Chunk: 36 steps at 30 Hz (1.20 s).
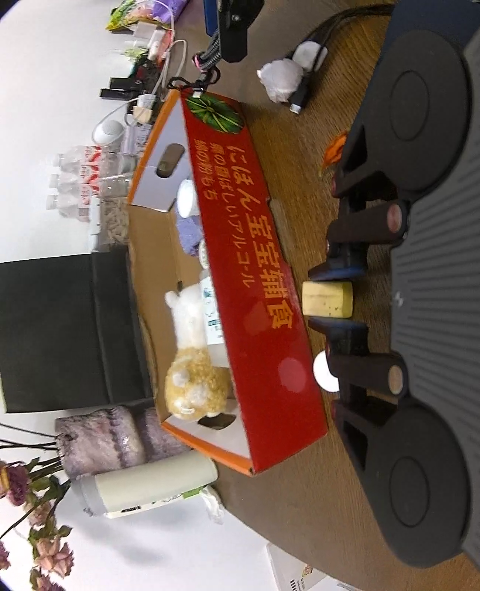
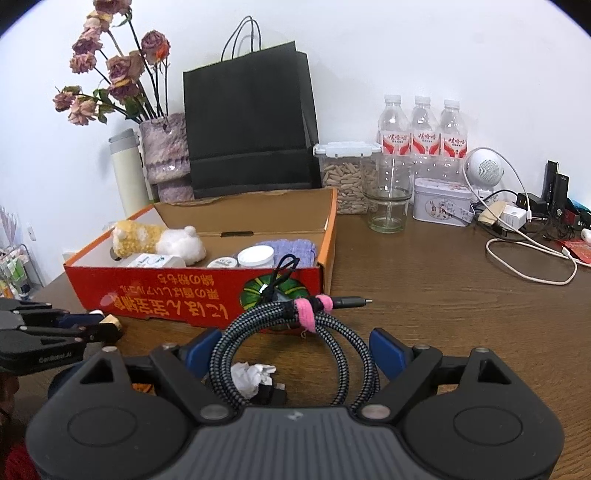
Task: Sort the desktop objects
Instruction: 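Carry the yellow block into the box with the left gripper while the right gripper drops the cable in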
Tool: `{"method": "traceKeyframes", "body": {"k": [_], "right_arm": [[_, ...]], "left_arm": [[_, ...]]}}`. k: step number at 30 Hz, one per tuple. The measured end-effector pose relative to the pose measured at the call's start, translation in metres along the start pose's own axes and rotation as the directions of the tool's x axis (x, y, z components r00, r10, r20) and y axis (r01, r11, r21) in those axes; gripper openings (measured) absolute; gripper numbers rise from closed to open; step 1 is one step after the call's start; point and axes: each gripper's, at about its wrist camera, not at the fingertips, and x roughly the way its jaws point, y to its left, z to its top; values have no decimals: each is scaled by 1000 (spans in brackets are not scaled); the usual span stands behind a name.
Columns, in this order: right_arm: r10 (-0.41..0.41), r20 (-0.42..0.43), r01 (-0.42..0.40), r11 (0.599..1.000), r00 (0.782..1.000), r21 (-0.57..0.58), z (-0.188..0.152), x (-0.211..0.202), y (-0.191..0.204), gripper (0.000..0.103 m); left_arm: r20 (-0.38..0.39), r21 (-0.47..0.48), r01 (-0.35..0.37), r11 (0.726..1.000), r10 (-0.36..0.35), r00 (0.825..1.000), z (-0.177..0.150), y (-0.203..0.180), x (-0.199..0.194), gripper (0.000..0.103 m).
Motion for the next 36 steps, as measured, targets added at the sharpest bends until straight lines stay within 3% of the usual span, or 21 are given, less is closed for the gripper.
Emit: {"method": "traceKeyframes", "body": {"k": [12,21,26,36], "right_arm": [[47,113,-44,999,993,-29,20,-22,12,86],[58,158,-48,997,986,-64,60,2,31,86],[59,155,-52,997,986,-52,75,32,42,86],[52,89,-46,996,995,-74,86,97,45,86]], "left_arm": [[175,-32,4,999,2,985,30,-4,-49,21],[262,-57,22,998,-6,965,80,-12,-39,21],[276,-113,20,993,12,961,95,-9,-17,21],[217,-80,-42,996,58,974,101,-4,42,21]]}}
